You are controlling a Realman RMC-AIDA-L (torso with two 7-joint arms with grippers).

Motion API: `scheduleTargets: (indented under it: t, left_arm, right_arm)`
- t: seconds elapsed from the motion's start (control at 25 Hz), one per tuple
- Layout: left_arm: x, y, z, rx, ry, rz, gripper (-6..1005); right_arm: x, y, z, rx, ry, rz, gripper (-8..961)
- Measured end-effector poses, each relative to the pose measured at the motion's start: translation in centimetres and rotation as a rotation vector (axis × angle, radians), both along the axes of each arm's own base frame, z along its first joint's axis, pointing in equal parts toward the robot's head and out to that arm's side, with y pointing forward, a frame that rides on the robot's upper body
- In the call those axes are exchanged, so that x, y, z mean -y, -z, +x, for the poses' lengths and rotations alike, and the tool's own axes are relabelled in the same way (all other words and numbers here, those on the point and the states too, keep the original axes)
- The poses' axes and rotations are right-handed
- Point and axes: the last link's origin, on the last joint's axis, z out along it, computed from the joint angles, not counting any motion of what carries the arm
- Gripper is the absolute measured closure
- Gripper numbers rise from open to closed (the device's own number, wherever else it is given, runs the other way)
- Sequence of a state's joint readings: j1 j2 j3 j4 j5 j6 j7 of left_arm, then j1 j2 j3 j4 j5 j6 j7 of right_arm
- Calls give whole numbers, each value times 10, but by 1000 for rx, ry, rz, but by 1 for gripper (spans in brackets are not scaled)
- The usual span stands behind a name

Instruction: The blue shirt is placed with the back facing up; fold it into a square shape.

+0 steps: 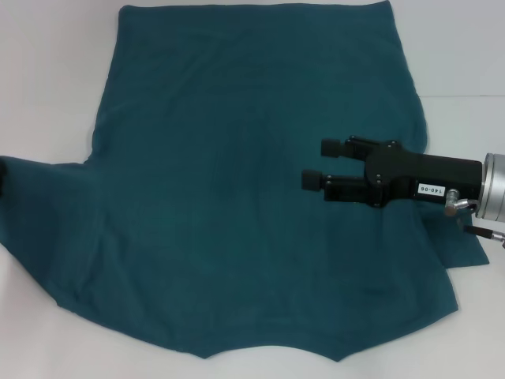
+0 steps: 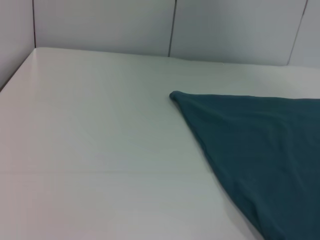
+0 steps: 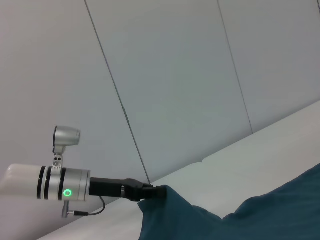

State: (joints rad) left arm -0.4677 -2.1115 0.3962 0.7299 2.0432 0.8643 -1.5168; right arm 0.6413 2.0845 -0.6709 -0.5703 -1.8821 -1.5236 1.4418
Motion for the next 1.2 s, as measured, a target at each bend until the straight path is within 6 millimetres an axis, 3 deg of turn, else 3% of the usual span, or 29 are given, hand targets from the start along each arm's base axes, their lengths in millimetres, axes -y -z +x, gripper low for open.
scheduleTargets:
  t: [0.36, 0.56, 0.68, 0.84, 0.96, 1.12, 1.2]
  left_arm:
    - [1, 7, 8, 20, 30, -35, 998]
    - [6, 11, 34, 105, 135, -134, 997]
    - [9, 25, 61, 181, 230, -226, 997]
    - [7, 60, 99, 346, 340, -334, 989]
    - [2, 84, 105, 428, 314, -347, 966]
    - [1, 92, 103, 435, 293, -336, 935]
    - [3, 91, 100, 439, 292, -321, 852]
  right_arm:
    - [1, 0, 0, -2, -2, -4, 53]
    - [2, 1, 0, -1, -5, -10, 53]
    - [3, 1, 1, 0, -4, -11, 53]
    - [4, 3, 2, -1, -5, -13, 54]
    - [5, 4, 2, -2, -5, -16, 54]
    - [6, 4, 3, -1, -5, -17, 54]
    - [6, 4, 3, -1, -4, -17, 54]
